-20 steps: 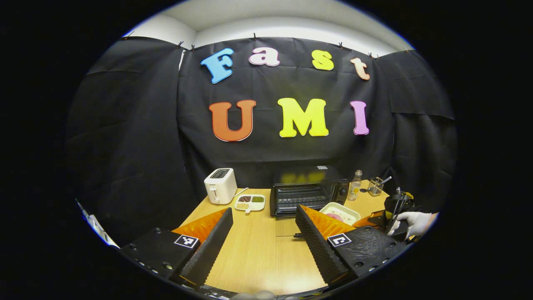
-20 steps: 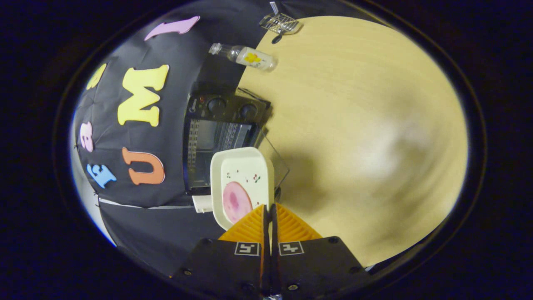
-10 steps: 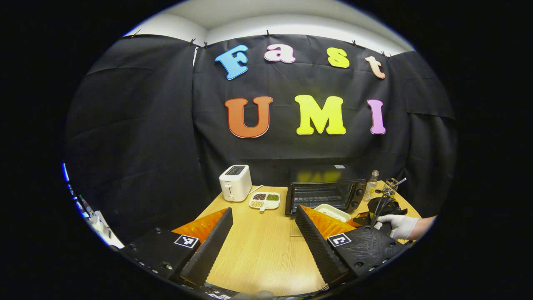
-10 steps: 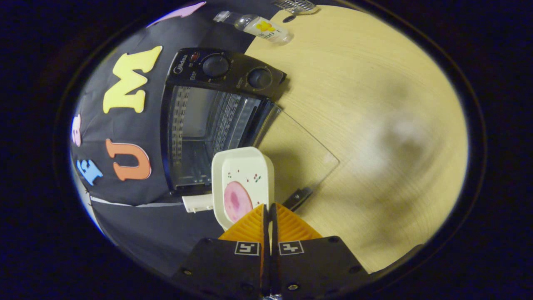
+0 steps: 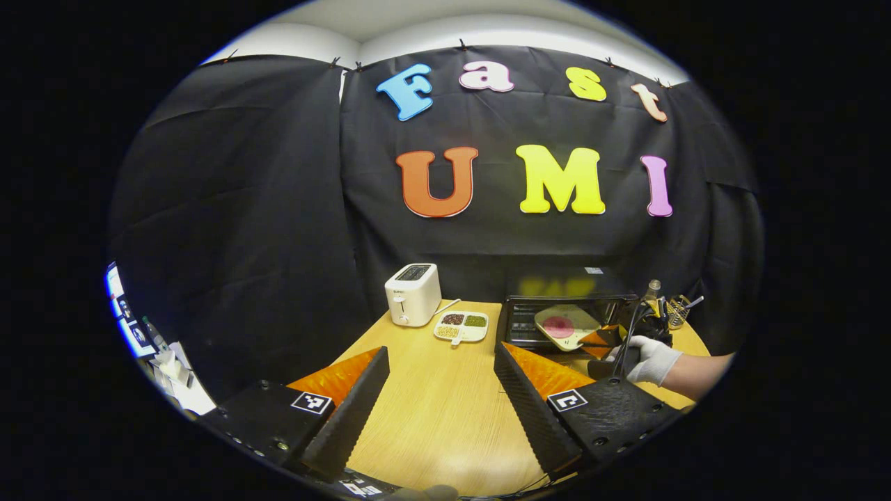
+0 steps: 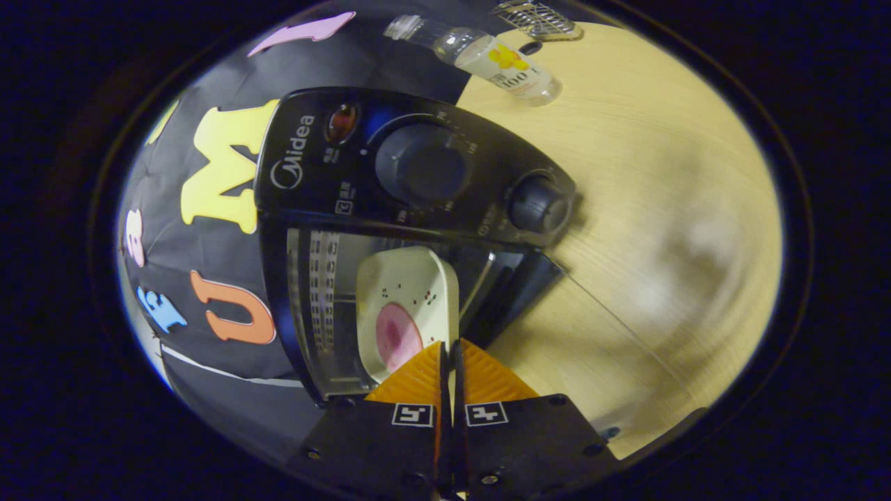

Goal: Open the electric oven with the left hand, put the food in, and close the electric oven.

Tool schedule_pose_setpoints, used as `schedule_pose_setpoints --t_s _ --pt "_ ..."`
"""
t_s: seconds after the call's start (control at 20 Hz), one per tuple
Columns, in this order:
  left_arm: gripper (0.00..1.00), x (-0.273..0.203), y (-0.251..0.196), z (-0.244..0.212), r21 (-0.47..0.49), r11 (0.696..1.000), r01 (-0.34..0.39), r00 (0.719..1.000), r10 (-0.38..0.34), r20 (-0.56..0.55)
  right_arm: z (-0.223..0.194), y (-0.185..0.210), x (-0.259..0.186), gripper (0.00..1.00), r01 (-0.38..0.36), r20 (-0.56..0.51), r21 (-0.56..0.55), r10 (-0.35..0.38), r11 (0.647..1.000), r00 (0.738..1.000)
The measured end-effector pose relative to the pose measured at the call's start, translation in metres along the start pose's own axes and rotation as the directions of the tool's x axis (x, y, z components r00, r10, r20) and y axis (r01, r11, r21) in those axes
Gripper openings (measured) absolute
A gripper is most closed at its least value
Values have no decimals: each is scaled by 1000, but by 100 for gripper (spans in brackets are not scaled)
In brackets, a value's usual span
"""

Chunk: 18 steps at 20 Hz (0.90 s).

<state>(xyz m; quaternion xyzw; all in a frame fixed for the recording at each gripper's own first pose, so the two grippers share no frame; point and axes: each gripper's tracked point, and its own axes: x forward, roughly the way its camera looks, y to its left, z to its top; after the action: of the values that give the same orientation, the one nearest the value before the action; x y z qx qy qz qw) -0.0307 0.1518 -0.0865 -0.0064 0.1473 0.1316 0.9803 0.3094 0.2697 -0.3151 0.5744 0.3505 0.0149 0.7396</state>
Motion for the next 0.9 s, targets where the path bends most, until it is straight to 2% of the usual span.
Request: schedule_pose_setpoints --t_s 0.1,0.2,0.3,0.35,0.4,0.45,0.55,0.6,0.65,0.7,0.75,0.85,0.9 --pt "97 1 4 -3 -4 1000 -15 1000 15 -11 2 6 9 5 -29 7 -21 29 999 1000" --pt "97 4 6 -4 -13 1000 -23 1000 23 -16 0 20 13 8 -115 -2 20 115 993 993" --pt "97 6 9 -4 -21 999 -27 999 27 -20 1 24 16 22 -143 -7 55 144 988 990" --pt "97 7 10 -5 -26 999 -26 999 26 -22 4 22 11 34 -144 3 51 144 988 990" --pt "97 7 10 -3 -32 999 -23 1000 23 -19 5 21 8 29 -134 6 37 134 990 991" --pt "97 6 11 -1 -34 999 -18 1000 18 -14 6 23 2 44 -137 9 25 137 990 991" --pt "97 5 11 1 -27 1000 -7 1000 7 -2 9 25 -10 52 -141 14 5 141 990 990" --pt "97 3 10 1 -24 1000 1 1000 -1 3 10 27 -16 47 -141 17 -8 141 990 990" --pt "97 3 10 1 -21 1000 7 1000 -7 7 9 28 -26 58 -142 14 -29 142 989 990" --pt "96 1 10 1 -19 1000 14 1000 -14 9 8 30 -34 60 -147 13 -52 148 988 989" --pt "96 1 9 2 -22 999 23 1000 -22 14 8 31 -45 70 -147 14 -78 149 986 989" --pt "97 -2 7 3 -27 999 45 999 -44 24 10 35 -68 83 -151 18 -150 155 977 988" --pt "97 -3 7 2 -29 998 57 998 -57 27 10 37 -80 85 -155 18 -202 162 967 987"
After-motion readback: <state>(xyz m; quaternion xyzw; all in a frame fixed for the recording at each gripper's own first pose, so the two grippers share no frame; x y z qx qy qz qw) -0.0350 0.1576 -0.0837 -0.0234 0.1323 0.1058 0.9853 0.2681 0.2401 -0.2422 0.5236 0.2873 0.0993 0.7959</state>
